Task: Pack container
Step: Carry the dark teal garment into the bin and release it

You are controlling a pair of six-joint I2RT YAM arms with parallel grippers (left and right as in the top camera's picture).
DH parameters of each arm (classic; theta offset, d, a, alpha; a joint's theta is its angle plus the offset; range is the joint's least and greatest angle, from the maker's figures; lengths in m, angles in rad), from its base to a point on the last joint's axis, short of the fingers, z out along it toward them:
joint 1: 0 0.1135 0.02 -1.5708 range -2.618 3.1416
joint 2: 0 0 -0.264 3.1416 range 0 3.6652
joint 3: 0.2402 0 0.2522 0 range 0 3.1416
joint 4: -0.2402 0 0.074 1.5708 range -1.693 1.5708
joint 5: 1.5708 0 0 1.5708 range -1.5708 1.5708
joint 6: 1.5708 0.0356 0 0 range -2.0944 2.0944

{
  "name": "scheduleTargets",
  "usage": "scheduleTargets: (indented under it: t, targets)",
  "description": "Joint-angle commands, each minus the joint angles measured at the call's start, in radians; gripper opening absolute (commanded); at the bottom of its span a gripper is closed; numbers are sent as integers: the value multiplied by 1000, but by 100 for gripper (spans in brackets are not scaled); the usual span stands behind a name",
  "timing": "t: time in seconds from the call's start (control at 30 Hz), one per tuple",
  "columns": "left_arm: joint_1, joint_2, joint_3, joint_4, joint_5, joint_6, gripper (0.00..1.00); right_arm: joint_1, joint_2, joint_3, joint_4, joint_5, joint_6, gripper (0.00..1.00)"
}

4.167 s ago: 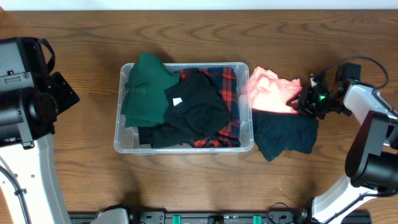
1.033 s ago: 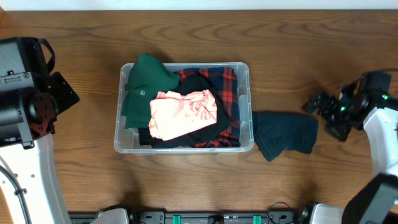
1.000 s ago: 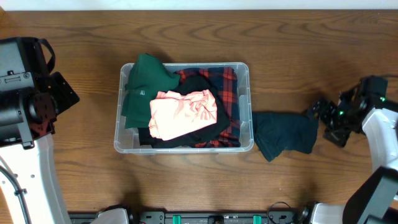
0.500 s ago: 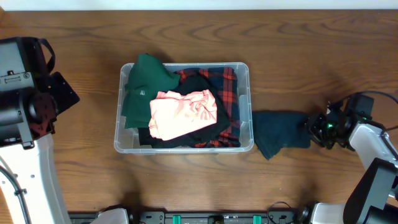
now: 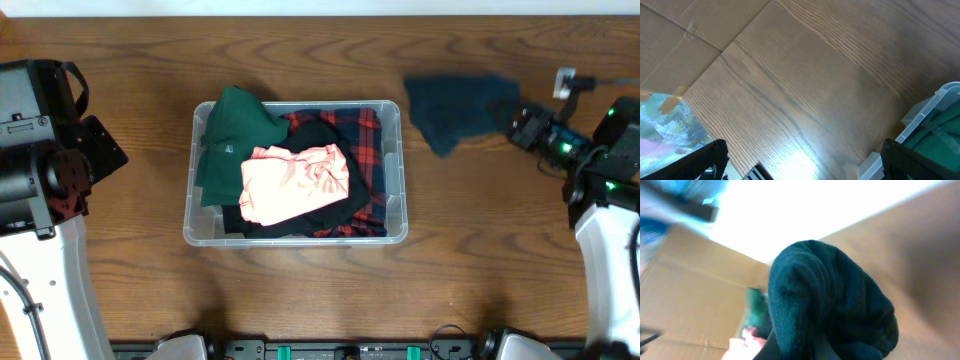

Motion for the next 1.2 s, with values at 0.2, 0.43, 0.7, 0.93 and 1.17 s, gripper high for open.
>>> scheduleTargets:
  t: [0.2,0.43,0.7,0.93,1.17]
  targets:
    - [4,-7,0,-3,-19,-5,98,288,-77,70,340,57,396,1]
    - [4,-7,0,-3,-19,-5,98,616,33,70,277,268,441,1]
    - [4,-7,0,-3,-19,-5,98,876,257,70,215,496,388,1]
    - [4,-7,0,-3,-19,-5,98,900,425,70,-16,727,200,1]
    - [4,-7,0,-3,-19,-5,98,896,419,70,-52,726,89,13]
